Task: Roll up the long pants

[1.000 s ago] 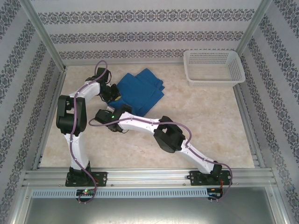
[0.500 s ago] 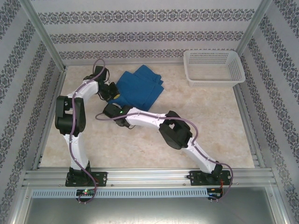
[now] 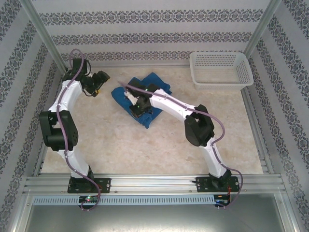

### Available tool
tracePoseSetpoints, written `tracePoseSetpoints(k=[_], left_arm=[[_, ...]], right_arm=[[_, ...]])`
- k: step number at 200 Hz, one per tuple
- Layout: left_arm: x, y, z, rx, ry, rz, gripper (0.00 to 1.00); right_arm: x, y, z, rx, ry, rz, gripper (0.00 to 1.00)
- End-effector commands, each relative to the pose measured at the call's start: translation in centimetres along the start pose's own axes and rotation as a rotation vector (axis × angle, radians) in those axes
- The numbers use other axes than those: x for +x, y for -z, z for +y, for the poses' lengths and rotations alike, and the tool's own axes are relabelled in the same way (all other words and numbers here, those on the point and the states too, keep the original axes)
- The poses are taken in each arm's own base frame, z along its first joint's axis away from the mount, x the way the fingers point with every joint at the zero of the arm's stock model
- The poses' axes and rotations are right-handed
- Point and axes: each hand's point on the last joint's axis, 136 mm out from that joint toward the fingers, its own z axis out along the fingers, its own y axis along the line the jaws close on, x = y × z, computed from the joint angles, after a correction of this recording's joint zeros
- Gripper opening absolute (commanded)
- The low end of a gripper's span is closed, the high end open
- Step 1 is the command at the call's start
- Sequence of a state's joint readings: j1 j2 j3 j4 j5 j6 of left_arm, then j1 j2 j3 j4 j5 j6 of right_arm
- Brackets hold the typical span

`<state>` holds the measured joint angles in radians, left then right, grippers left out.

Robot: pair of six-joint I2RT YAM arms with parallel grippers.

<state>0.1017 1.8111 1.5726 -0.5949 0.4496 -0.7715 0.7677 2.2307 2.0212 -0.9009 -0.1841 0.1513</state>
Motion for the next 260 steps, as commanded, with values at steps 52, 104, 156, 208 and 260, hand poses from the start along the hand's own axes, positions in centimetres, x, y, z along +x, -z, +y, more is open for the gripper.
tracePoseSetpoints(k=[52,104,156,208,260], left_arm=[[3.6,-0.4,-0.8,0.043,0.004,0.086,0.00],[8.5,-6.0,-3.8,0.053,-0.072,0.191,0.00],[10.1,-10.4,-4.9,0.035,-0.082,0.252,0.00],[11.3,-13.6,-2.5,-0.030,-0.066,0.287,0.00],[11.4,-16.0,-1.7,-0.061,-0.058,0.306,0.00]], right_arm=[[-1.7,3.6,2.1,-0.640,-0.432,0.095,0.00],[0.1,0.1,-1.0,-0.690,-0.550,0.170,0.00],[3.6,-2.1,-3.4,-0.588,-0.579,0.217,0.00],[6.5,-3.2,-5.0,-0.520,-0.589,0.246,0.00],[8.2,-3.4,-6.6,-0.396,-0.574,0.262,0.31]])
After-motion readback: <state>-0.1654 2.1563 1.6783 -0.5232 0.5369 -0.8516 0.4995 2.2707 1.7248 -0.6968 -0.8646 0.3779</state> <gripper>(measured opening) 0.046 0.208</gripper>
